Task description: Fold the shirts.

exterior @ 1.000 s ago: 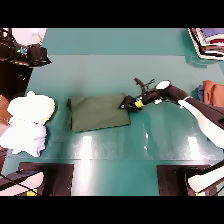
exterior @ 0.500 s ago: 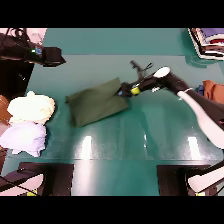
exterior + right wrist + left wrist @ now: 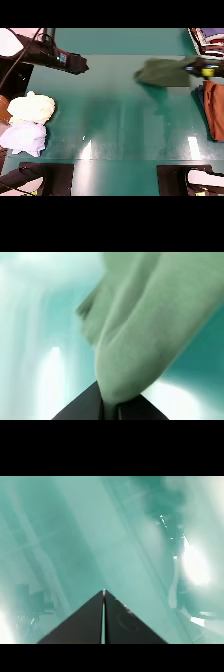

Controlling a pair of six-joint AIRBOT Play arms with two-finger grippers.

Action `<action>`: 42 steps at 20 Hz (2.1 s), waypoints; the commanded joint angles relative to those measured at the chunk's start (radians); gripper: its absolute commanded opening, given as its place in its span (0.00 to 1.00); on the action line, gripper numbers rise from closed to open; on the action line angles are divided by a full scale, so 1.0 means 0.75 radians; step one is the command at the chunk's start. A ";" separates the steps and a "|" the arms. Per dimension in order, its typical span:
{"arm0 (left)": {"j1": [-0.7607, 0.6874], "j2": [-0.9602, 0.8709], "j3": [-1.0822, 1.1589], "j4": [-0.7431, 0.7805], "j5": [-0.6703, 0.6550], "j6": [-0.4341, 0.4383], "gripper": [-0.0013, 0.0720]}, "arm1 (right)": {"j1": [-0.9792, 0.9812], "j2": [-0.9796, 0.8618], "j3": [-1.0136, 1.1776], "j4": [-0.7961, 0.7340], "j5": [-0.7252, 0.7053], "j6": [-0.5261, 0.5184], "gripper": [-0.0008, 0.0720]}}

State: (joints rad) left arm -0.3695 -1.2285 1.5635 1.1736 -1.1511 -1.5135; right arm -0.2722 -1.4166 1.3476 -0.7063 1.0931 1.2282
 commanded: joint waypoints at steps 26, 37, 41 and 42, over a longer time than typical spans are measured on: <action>-0.093 0.001 0.000 -0.001 0.079 -0.005 0.05 | -0.731 0.082 0.402 -0.283 0.434 0.073 0.04; -0.093 0.001 0.000 -0.001 0.079 0.030 0.05 | -1.014 0.323 -0.094 -0.724 0.438 0.101 0.56; -0.093 0.001 0.000 -0.001 0.082 0.029 0.05 | -0.949 0.323 -0.061 -0.463 0.405 0.100 0.56; -0.093 0.001 0.000 -0.001 0.089 0.029 0.05 | -0.888 0.323 -0.038 -0.364 0.401 0.100 0.56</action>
State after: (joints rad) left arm -0.4385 -1.2285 1.5631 1.1728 -1.0912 -1.4940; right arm -0.9878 -1.1790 1.3052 -1.1343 1.4094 1.3033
